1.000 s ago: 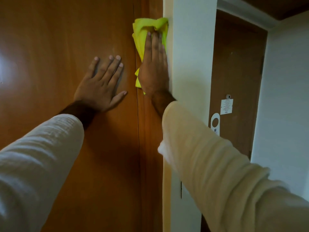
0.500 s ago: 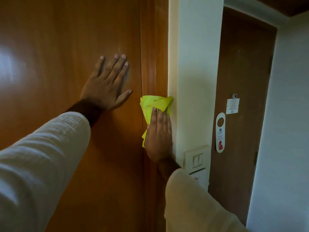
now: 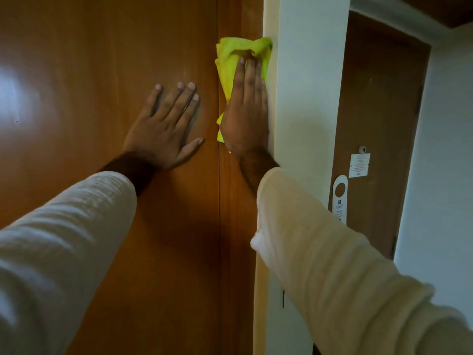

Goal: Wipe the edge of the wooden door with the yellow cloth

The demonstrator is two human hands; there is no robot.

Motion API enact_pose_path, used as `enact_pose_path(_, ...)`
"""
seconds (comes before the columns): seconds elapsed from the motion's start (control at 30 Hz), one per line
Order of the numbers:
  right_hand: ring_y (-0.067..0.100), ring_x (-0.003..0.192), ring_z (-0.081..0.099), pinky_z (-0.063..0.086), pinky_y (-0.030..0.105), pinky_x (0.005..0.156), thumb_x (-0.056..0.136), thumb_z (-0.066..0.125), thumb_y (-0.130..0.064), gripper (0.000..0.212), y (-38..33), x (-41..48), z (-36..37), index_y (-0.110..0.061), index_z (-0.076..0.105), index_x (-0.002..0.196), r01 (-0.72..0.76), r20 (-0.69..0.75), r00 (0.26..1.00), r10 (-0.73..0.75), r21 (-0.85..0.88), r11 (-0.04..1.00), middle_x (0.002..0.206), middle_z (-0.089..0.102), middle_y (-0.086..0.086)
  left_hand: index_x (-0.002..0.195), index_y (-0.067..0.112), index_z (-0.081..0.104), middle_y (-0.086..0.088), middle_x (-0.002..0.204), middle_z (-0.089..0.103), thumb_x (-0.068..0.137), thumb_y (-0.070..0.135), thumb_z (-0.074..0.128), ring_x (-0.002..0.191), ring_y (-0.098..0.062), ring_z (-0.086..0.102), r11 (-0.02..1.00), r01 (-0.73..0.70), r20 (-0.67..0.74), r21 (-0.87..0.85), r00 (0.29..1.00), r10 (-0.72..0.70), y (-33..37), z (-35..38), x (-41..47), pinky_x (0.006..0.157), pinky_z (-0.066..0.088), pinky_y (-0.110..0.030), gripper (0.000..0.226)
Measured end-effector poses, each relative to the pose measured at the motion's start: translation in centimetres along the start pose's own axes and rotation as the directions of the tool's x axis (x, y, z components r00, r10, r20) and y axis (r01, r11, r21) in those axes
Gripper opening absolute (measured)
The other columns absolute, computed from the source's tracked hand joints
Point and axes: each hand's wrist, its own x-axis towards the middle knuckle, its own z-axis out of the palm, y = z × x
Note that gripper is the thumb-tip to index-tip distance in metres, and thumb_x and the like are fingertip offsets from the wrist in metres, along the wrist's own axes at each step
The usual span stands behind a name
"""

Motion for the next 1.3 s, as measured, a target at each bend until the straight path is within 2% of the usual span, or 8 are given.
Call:
enact_pose_path(0.23,0.035,0.152,0.025,0.023,0.045,0.123,0.101,0.041,-0.022,0.061,0.1,-1.4,-0.6,-0.004,0.025,0.157,-0.005,0.045,0.999,0.005,0.002,1.000,0.164,0.028,0.017,0.169,0.004,0.013,-0.018,0.178,0.012,0.106,0.067,0.022,0.166,-0.033,0.015,1.000,-0.003,-0.006,0.012,1.000,0.003,0.0,-0.1,0.1,0.132,0.015,-0.059,0.089)
enact_pose_path(0.47,0.035,0.154,0.018,0.018,0.045,0.126,0.100,0.031,-0.025,0.065,0.8,-12.8,-1.3,-0.007,0.013,0.160,-0.022,0.208,0.978,0.023,-0.008,1.000,0.166,0.021,0.019,0.169,0.004,0.015,-0.018,0.178,0.013,0.105,0.066,0.024,0.166,-0.033,0.017,1.000,-0.002,-0.002,0.005,1.000,0.002,0.0,-0.2,0.1,0.132,0.016,-0.059,0.089)
enact_pose_path(0.6,0.037,0.148,0.034,0.035,0.050,0.119,0.102,0.046,-0.024,0.061,1.2,-19.7,-0.9,-0.006,0.024,0.156,-0.045,0.217,0.975,0.054,-0.045,0.998,0.158,0.038,0.020,0.168,0.003,0.016,-0.018,0.178,0.014,0.105,0.066,0.024,0.166,-0.033,0.017,1.000,0.004,0.003,0.022,1.000,-0.004,-0.1,-0.3,0.1,0.132,0.016,-0.059,0.090)
enact_pose_path(0.67,0.036,0.146,0.036,0.036,0.050,0.119,0.101,0.048,-0.023,0.063,1.3,-20.4,-0.9,-0.005,0.023,0.156,-0.040,0.209,0.977,0.050,-0.051,0.998,0.156,0.041,0.020,0.168,0.003,0.015,-0.018,0.178,0.013,0.105,0.067,0.023,0.166,-0.034,0.017,1.000,-0.001,0.010,0.021,1.000,0.001,-0.1,-0.3,0.2,0.132,0.016,-0.059,0.090)
enact_pose_path(0.8,0.036,0.149,0.031,0.030,0.047,0.122,0.102,0.044,-0.024,0.063,0.9,-15.9,-1.5,-0.006,0.019,0.157,-0.014,0.205,0.979,0.015,-0.004,1.000,0.160,0.035,0.020,0.169,0.004,0.015,-0.018,0.178,0.013,0.105,0.067,0.023,0.166,-0.033,0.016,1.000,0.001,0.017,0.004,1.000,-0.001,0.0,-0.4,0.1,0.132,0.016,-0.059,0.089)
enact_pose_path(0.97,0.035,0.153,0.022,0.023,0.045,0.124,0.097,0.029,-0.022,0.064,0.0,-2.0,-1.1,-0.004,0.022,0.158,-0.003,0.078,0.997,0.001,0.027,1.000,0.164,0.026,0.018,0.169,0.004,0.014,-0.018,0.178,0.012,0.106,0.067,0.022,0.166,-0.033,0.016,1.000,0.000,0.018,-0.006,1.000,0.000,0.0,-0.5,0.0,0.132,0.016,-0.059,0.089)
enact_pose_path(1.13,0.037,0.147,0.036,0.031,0.045,0.120,0.098,0.055,-0.024,0.062,0.1,1.8,-0.1,-0.004,0.034,0.153,0.007,-0.044,0.999,-0.007,-0.009,1.000,0.159,0.038,0.018,0.169,0.004,0.014,-0.018,0.178,0.012,0.106,0.067,0.022,0.166,-0.033,0.016,1.000,0.001,0.022,0.006,1.000,-0.001,-0.1,-0.5,0.1,0.132,0.016,-0.059,0.089)
enact_pose_path(1.3,0.037,0.147,0.037,0.033,0.046,0.118,0.098,0.058,-0.024,0.063,0.1,1.1,-0.2,-0.004,0.035,0.153,-0.001,-0.034,0.999,0.001,0.004,1.000,0.159,0.039,0.018,0.169,0.004,0.013,-0.018,0.178,0.011,0.106,0.067,0.021,0.166,-0.033,0.015,1.000,-0.002,0.034,-0.004,0.999,0.002,-0.1,-0.5,0.1,0.132,0.014,-0.059,0.089)
